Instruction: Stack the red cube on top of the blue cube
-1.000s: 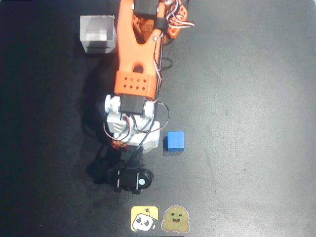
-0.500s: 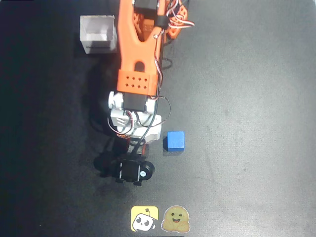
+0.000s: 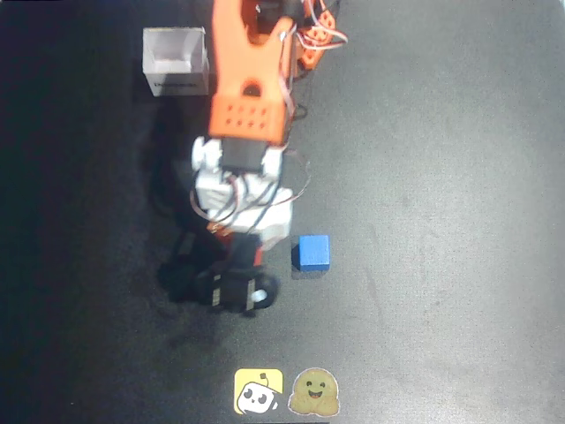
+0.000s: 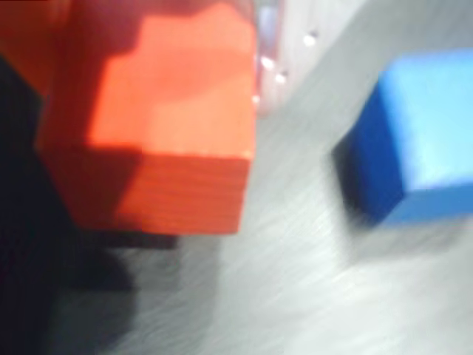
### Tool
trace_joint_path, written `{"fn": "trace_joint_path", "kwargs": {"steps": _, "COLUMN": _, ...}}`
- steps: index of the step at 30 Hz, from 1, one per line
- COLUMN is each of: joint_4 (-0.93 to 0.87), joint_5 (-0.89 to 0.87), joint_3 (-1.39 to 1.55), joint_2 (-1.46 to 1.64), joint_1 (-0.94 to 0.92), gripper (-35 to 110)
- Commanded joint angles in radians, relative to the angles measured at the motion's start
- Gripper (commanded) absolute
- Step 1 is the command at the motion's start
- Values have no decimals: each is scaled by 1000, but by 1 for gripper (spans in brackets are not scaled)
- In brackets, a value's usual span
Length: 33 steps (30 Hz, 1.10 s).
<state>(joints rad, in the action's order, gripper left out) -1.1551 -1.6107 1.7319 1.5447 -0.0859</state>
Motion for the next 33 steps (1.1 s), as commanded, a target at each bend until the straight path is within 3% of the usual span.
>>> {"fn": "trace_joint_path", "kwargs": {"steps": 1, "joint_4": -14, "joint_5": -38, "joint_3": 31, "joint_2": 95, "joint_1": 67, "gripper": 0}}
{"fn": "trace_joint_path", "kwargs": {"steps": 9, "joint_4": -11, "joint_5": -190, "joint_3": 94, "joint_2": 147, "joint_1": 232, "gripper": 0}}
{"fn": "trace_joint_path", "kwargs": {"steps": 15, "joint_4": -11, "joint_5": -206, "joint_3": 95, "joint_2": 140, "joint_1": 290, "gripper": 0}}
{"fn": "trace_joint_path", "kwargs": {"steps": 33, "joint_4": 25, "joint_5": -192, "joint_3": 35, "joint_2": 86, "joint_1": 267, "gripper": 0}}
